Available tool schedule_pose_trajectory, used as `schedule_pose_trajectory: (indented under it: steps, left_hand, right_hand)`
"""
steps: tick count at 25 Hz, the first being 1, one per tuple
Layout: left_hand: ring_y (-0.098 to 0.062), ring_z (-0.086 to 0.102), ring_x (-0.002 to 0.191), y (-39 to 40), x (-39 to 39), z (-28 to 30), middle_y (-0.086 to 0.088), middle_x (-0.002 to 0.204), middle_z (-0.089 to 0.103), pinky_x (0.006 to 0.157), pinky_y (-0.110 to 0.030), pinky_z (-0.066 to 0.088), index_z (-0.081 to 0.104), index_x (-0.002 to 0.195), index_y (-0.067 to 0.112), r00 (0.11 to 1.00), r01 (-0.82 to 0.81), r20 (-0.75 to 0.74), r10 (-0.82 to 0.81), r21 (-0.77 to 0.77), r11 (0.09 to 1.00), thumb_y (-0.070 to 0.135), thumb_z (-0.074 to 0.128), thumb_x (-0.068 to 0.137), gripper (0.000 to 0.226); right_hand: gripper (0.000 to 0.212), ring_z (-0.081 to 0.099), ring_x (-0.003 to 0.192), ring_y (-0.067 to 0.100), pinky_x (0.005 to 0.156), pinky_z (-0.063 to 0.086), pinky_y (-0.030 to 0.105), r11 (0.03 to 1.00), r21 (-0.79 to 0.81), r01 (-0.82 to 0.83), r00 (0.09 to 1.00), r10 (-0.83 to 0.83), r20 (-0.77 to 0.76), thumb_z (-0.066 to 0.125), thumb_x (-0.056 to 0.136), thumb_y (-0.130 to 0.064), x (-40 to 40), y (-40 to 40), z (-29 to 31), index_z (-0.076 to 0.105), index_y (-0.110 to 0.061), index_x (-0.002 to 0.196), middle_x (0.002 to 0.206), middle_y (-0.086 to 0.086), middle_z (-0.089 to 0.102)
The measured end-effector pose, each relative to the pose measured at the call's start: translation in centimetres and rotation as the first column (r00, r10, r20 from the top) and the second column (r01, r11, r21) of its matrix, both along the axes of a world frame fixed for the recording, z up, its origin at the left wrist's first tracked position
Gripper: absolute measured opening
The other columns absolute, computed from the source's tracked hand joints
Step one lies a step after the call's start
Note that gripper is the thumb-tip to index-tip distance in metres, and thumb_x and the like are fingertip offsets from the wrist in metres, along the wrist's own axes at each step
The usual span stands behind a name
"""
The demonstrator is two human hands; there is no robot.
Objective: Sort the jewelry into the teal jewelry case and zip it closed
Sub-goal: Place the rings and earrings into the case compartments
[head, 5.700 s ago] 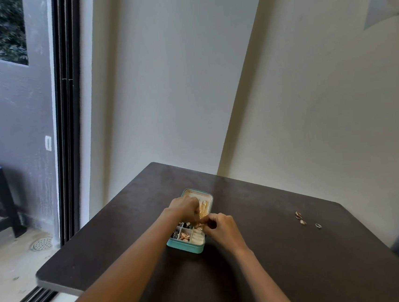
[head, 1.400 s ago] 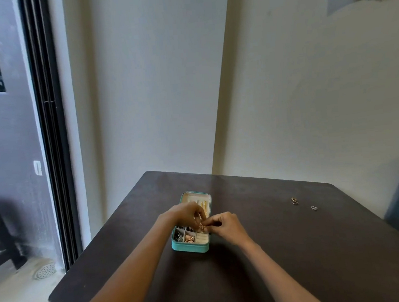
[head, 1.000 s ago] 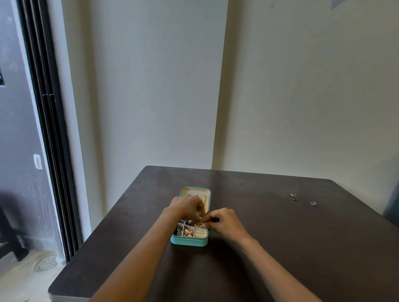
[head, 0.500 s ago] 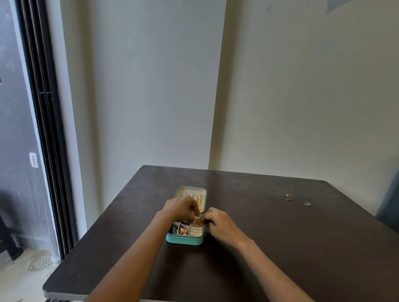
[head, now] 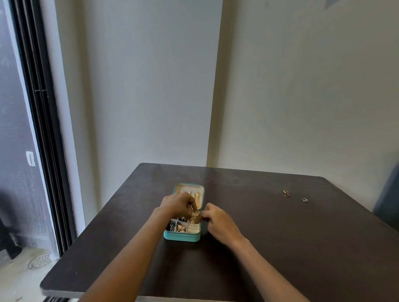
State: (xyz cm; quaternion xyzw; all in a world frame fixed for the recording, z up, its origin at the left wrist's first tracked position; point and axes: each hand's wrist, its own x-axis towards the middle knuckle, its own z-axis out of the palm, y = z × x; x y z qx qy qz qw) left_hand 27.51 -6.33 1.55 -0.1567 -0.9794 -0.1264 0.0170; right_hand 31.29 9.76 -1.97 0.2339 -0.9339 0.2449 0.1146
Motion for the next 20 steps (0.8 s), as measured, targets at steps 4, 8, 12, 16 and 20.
schedule_pose_trajectory:
  steps: [4, 8, 12, 16, 20]
  left_hand:
    - [-0.008, 0.052, 0.087, 0.0, -0.2, 0.2, 0.007, 0.104, 0.061, 0.059, -0.018, 0.036, 0.066, 0.107, 0.027, 0.999, 0.015, 0.041, -0.016, 0.015, 1.000, 0.018, 0.063, 0.082, 0.027]
    - [-0.007, 0.055, 0.085, 0.3, -0.7, 1.2, 0.011, 0.092, 0.061, 0.065, -0.022, 0.039, 0.067, 0.102, 0.028, 0.993, 0.031, 0.110, -0.037, 0.055, 0.998, 0.019, 0.069, 0.079, 0.024]
    - [-0.009, 0.060, 0.093, 4.3, -1.7, 1.5, 0.004, 0.102, 0.068, 0.084, -0.028, 0.049, 0.070, 0.100, 0.023, 0.995, 0.086, 0.031, -0.095, 0.213, 0.973, 0.029, 0.066, 0.085, 0.016]
    - [-0.017, 0.061, 0.104, 13.8, -3.9, 0.3, -0.002, 0.113, 0.067, 0.093, -0.033, 0.047, 0.067, 0.110, 0.017, 0.993, 0.104, 0.007, -0.115, 0.386, 0.916, 0.028, 0.056, 0.092, 0.024]
    - [-0.020, 0.057, 0.110, 23.4, -5.8, -1.1, -0.007, 0.119, 0.063, 0.094, -0.032, 0.045, 0.061, 0.117, 0.011, 0.983, 0.105, 0.078, -0.167, 0.509, 0.854, 0.021, 0.054, 0.093, 0.027]
  right_hand:
    - [0.036, 0.050, 0.095, 0.015, 0.078, 0.047, 0.029, 0.999, 0.043, 0.003, 1.000, -0.003, -0.008, 0.042, 0.091, 0.000, -0.2, 0.5, 0.2, 0.071, -0.017, 0.104, 0.101, 0.003, 0.055]
    - [0.045, 0.054, 0.097, 0.010, 0.081, 0.048, 0.030, 0.983, -0.110, 0.146, 0.989, -0.149, -0.016, 0.038, 0.085, 0.006, -0.7, 2.7, 0.2, 0.071, -0.022, 0.097, 0.094, -0.005, 0.055]
    - [0.040, 0.054, 0.099, 0.012, 0.077, 0.046, 0.027, 0.940, -0.194, 0.281, 0.959, -0.283, 0.015, 0.038, 0.090, 0.000, -1.9, 5.9, 0.4, 0.068, -0.022, 0.102, 0.101, -0.002, 0.056]
    - [0.030, 0.051, 0.110, 0.020, 0.083, 0.042, 0.028, 0.818, -0.299, 0.491, 0.871, -0.474, 0.133, 0.043, 0.092, -0.007, -4.4, 11.6, 0.6, 0.062, -0.017, 0.113, 0.117, 0.005, 0.053]
    - [0.026, 0.047, 0.117, 0.024, 0.091, 0.042, 0.036, 0.756, -0.258, 0.601, 0.799, -0.580, 0.160, 0.044, 0.094, -0.015, -7.5, 18.3, -0.4, 0.060, -0.015, 0.114, 0.121, 0.007, 0.052]
